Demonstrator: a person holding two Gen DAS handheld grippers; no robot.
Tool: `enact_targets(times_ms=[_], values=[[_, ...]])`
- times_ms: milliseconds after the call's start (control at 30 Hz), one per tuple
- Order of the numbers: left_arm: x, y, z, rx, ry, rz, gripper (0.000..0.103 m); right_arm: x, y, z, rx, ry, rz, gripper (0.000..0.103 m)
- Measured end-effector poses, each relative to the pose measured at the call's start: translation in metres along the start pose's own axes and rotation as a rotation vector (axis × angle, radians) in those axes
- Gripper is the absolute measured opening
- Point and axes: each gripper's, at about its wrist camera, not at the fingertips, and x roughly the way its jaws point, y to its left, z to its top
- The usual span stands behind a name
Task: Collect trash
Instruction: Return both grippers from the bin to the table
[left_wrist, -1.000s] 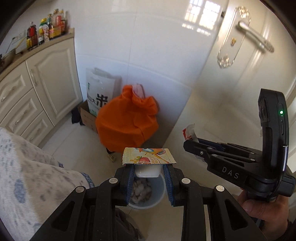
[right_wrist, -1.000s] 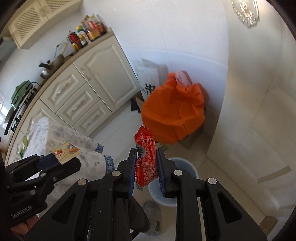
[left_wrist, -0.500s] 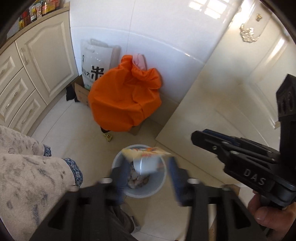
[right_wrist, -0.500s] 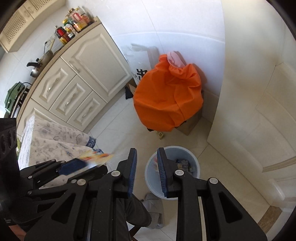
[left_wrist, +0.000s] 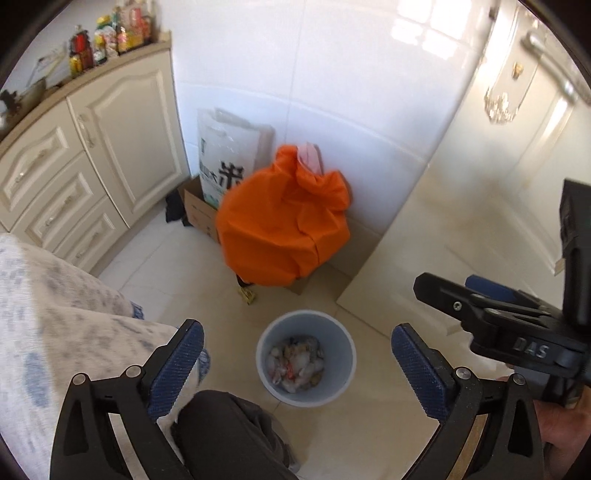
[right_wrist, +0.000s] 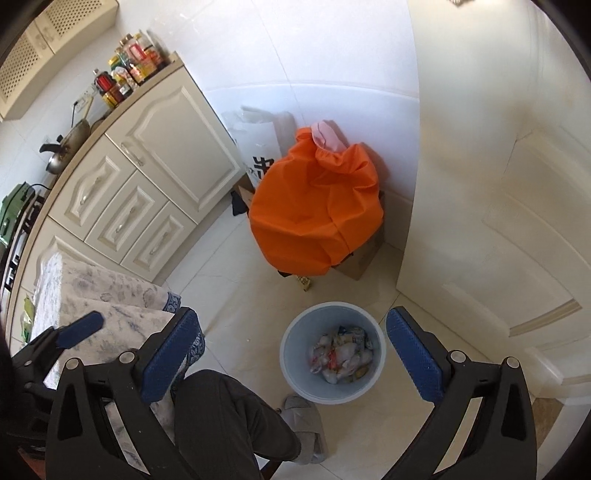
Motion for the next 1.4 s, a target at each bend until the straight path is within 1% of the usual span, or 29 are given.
enact_targets(times_ms=[200,367,533,633,867,1000,1133,1200,1400], values=[[-0.072,0.023,-0.020,-0.040,-0.103,0.015,0.102,-0.018,0.030,0.006,-0.034,-0.037,0.018,0.103],[-0.128,0.049,-0.040,-0.082,-0.179,0.042,0.102,-0.039,0.071,0.010,-0.094,-0.080,0.051,0.103],[-0.189,0.077,-0.065,-0.148,-0.265,0.069,0.102,-0.062,0.122,0.012,-0.164,-0.133,0.094,0.103],[-0.226,0.096,-0.084,-0.186,-0.317,0.100,0.102,-0.075,0.157,0.011,-0.220,-0.158,0.128,0.103],[-0.289,0.142,-0.130,-0.285,-0.399,0.161,0.102,-0.094,0.239,0.001,-0.348,-0.197,0.208,0.103],[-0.320,0.165,-0.155,-0.346,-0.440,0.205,0.102,-0.101,0.281,-0.009,-0.416,-0.207,0.256,0.103],[-0.352,0.188,-0.183,-0.404,-0.477,0.283,0.102,-0.105,0.320,-0.021,-0.486,-0.211,0.307,0.103],[-0.360,0.197,-0.184,-0.429,-0.480,0.316,0.102,-0.108,0.341,-0.029,-0.519,-0.207,0.336,0.103],[-0.393,0.215,-0.209,-0.501,-0.522,0.416,0.102,-0.111,0.397,-0.049,-0.617,-0.199,0.405,0.103]])
